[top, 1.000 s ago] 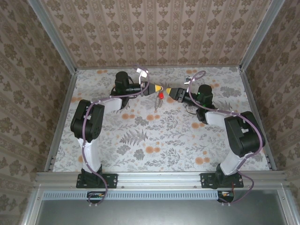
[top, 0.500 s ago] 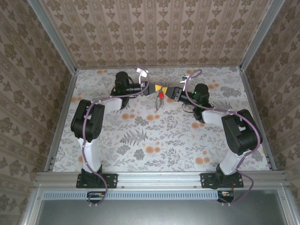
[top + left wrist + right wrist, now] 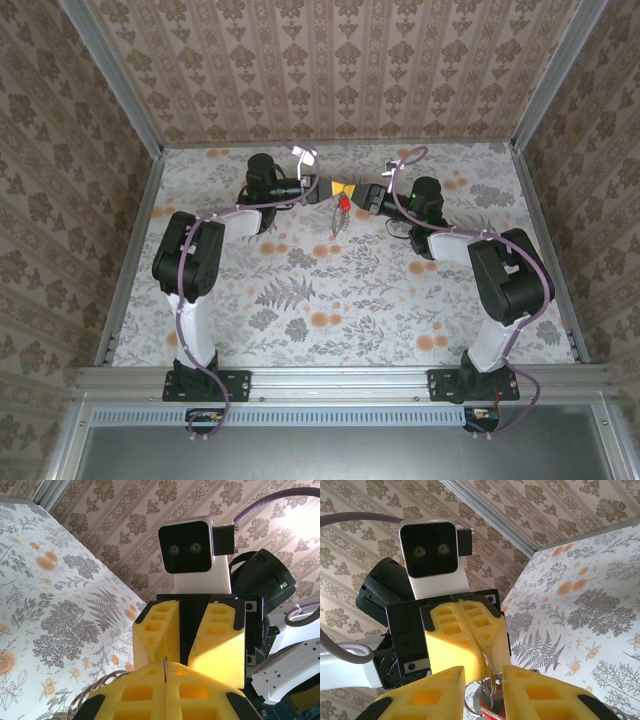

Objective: Put the keys on the keyring

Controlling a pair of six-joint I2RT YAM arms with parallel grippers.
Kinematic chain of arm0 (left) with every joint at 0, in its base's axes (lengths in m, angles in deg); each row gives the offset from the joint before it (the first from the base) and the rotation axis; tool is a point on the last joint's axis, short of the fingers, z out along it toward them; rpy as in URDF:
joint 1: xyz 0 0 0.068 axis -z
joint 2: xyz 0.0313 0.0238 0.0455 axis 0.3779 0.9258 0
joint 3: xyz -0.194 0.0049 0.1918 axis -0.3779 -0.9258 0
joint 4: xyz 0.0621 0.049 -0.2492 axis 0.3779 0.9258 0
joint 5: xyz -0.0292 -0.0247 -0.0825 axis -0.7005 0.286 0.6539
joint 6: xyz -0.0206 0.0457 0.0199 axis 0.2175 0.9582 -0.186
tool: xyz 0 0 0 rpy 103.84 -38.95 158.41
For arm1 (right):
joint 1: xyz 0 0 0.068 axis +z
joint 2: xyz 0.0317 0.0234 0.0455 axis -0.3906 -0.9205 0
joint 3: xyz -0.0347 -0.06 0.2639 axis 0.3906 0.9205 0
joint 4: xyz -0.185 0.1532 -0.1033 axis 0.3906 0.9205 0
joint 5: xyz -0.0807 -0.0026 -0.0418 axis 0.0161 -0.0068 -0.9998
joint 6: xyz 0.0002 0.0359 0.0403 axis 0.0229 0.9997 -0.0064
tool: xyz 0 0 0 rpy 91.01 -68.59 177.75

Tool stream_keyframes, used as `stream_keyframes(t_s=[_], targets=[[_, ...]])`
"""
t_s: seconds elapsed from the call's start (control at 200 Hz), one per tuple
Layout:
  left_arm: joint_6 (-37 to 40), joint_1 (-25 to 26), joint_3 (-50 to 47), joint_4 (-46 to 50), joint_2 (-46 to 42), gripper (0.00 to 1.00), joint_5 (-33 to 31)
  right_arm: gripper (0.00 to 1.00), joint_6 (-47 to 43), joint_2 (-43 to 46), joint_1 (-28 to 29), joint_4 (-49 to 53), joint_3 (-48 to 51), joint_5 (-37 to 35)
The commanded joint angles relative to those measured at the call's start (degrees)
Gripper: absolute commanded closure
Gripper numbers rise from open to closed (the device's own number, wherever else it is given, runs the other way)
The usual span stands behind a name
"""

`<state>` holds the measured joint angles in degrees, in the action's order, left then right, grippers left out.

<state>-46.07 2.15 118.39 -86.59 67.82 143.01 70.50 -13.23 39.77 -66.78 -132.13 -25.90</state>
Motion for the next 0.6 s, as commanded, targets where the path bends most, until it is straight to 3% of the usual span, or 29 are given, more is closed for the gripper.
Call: stream_keyframes(t_s=[0.0,0.095,0.21,0.4,0.595], targets=[[-0.4,0.3,0.7,-2.7,0.5,1.0,0.7,0.74,0.9,-0.9,0.2,-3.0,-1.9,0.8],[-0.4,0.4,0.8,-2.7,0.7,1.0,0.6,0.81,1.0,-1.3,0.3,-3.0,-2.2,1.3],[-0.3,0.6,0.9,-2.6,0.8,1.0,0.6,1.0,0.8,-1.2,0.2,-2.7,-2.0,1.6],[-0.5,0.1,1.1,-2.3,0.2,1.0,0.5,1.0,-1.0,-0.5,-0.7,-1.0,-1.2,2.2],[-0.4,-3.0,-0.2,-2.0,-2.0,0.72,0.9,1.0,-7.3,1.2,-3.0,5.7,-1.0,5.8]])
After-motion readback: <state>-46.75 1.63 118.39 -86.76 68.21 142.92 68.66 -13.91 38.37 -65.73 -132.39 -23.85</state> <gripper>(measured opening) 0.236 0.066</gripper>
